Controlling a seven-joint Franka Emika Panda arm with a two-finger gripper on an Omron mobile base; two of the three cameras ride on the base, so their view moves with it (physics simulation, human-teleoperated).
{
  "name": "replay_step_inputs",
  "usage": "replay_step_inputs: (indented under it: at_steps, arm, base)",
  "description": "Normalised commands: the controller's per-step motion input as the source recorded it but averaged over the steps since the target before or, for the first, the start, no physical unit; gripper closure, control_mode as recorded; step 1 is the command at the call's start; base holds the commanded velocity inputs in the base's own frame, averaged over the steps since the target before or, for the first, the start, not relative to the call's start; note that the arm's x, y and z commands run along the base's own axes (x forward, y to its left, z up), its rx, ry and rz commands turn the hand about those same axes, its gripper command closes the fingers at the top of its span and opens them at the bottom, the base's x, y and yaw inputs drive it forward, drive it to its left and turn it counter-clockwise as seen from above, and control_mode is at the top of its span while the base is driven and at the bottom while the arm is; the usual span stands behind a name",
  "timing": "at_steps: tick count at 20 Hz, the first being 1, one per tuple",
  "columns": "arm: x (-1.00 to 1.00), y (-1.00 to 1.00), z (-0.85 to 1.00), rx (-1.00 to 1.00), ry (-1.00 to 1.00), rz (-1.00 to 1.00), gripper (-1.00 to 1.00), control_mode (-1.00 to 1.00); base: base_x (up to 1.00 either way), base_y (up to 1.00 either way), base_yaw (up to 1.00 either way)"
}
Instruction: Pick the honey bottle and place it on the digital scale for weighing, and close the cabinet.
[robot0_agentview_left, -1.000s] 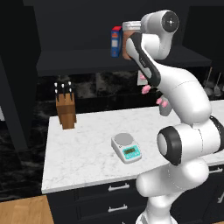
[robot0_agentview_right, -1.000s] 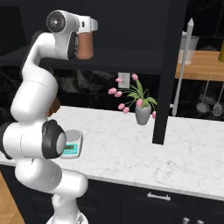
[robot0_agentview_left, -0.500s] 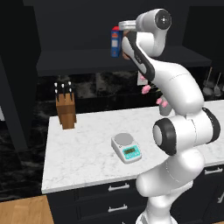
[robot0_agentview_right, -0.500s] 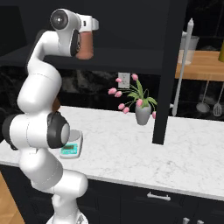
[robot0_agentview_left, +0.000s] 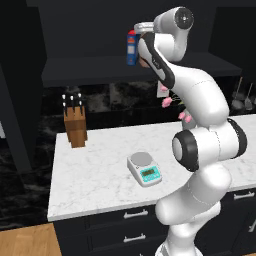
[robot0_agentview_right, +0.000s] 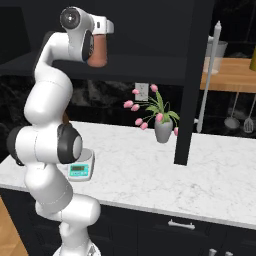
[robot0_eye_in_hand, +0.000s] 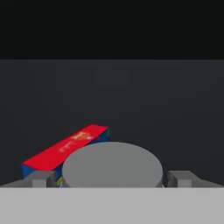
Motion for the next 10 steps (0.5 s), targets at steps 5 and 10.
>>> replay_step_inputs:
  at_steps: [5,10]
  arm:
    - [0.0,0.0,-0.01,0.0,0.0,0.01,1.0,-1.0]
    - [-0.11,0.03,-0.01,0.0,0.0,0.02,1.0,-1.0]
  base:
    - [0.0,0.0,0.0]
    - [0.0,0.0,0.0]
